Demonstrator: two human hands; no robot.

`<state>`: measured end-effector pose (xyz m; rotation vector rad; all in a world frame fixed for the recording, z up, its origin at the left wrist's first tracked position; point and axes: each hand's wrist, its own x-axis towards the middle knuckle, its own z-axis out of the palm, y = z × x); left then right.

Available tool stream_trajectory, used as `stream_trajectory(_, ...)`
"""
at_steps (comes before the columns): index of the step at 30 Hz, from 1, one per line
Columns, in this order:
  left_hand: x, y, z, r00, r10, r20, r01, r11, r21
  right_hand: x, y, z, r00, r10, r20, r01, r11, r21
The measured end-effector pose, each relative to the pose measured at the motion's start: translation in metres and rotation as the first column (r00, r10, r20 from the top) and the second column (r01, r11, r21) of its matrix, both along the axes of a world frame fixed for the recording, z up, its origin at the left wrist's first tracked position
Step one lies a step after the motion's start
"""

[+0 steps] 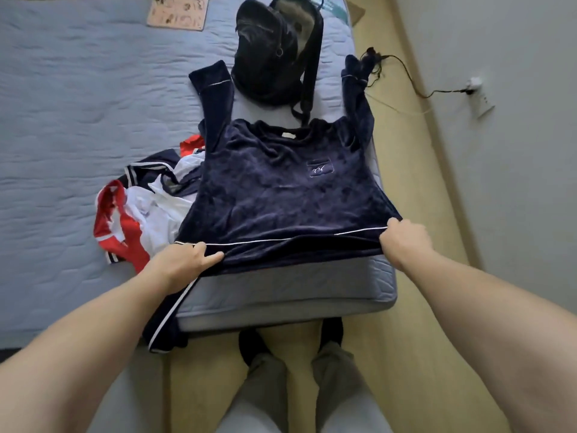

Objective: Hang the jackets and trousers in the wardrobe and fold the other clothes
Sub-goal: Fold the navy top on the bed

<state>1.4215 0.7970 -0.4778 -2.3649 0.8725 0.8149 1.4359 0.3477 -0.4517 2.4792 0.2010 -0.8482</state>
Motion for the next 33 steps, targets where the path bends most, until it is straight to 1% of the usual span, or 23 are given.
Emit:
stream_trajectory(3, -0.024, -0.006, -0.019, 0.993, -0.101, -0.067, 0.101, 0.995, -0.002, -0.03, -0.008, -0.016, 0.996, 0.043, -0.083, -0.046, 0.998, -0.032)
stream_trajectory(5, -0.043, -0.012, -0.037, 0.987, -0.111, -0.117, 0.114, 0.993, 0.018, -0.05, -0.013, -0.038, 0.985, 0.049, -0.165, -0.058, 0.997, -0.048)
stream_trajectory(7, -0.06, -0.018, -0.057, 0.983, -0.088, -0.159, 0.095, 0.995, 0.032, -0.067, -0.014, -0.064, 0.973, 0.064, -0.224, -0.075, 0.996, -0.042)
stream_trajectory(11, -0.092, -0.033, -0.111, 0.972, -0.06, -0.227, 0.086, 0.99, 0.108, -0.096, -0.015, -0.125, 0.948, 0.096, -0.304, -0.106, 0.994, -0.018)
stream_trajectory(14, -0.112, -0.044, -0.163, 0.966, -0.024, -0.257, 0.064, 0.987, 0.148, -0.112, -0.014, -0.176, 0.914, 0.1, -0.393, -0.123, 0.992, -0.034)
stream_trajectory(17, -0.124, -0.052, -0.192, 0.962, 0.023, -0.272, 0.029, 0.982, 0.186, -0.117, -0.013, -0.206, 0.89, 0.069, -0.45, -0.106, 0.993, -0.059)
stream_trajectory(21, -0.135, -0.061, -0.23, 0.934, 0.134, -0.33, -0.046, 0.964, 0.261, -0.118, -0.018, -0.244, 0.858, 0.071, -0.508, -0.144, 0.984, -0.104)
stream_trajectory(23, -0.129, -0.071, -0.241, 0.921, 0.187, -0.342, -0.084, 0.952, 0.293, -0.113, -0.024, -0.255, 0.849, 0.055, -0.526, -0.123, 0.988, -0.096)
stream_trajectory(25, -0.117, -0.089, -0.244, 0.904, 0.191, -0.382, -0.071, 0.95, 0.305, -0.098, -0.027, -0.253, 0.817, 0.039, -0.575, -0.099, 0.992, -0.074)
stream_trajectory(27, -0.101, -0.116, -0.232, 0.887, 0.185, -0.422, -0.076, 0.962, 0.263, -0.08, -0.026, -0.242, 0.808, 0.026, -0.588, -0.054, 0.998, -0.03)
stream_trajectory(28, -0.09, -0.131, -0.224, 0.888, 0.188, -0.419, -0.103, 0.97, 0.219, -0.066, -0.026, -0.233, 0.822, -0.004, -0.569, 0.005, 1.0, -0.001)
stream_trajectory(30, -0.06, -0.16, -0.196, 0.861, 0.274, -0.428, -0.237, 0.961, 0.14, -0.031, -0.023, -0.21, 0.844, -0.144, -0.518, 0.197, 0.979, 0.05)
stream_trajectory(31, -0.044, -0.173, -0.181, 0.848, 0.317, -0.425, -0.305, 0.947, 0.097, -0.009, -0.021, -0.199, 0.847, -0.227, -0.48, 0.294, 0.953, 0.068)
stream_trajectory(33, -0.007, -0.2, -0.155, 0.833, 0.355, -0.425, -0.383, 0.924, 0.021, 0.037, -0.021, -0.174, 0.829, -0.366, -0.422, 0.446, 0.889, 0.104)
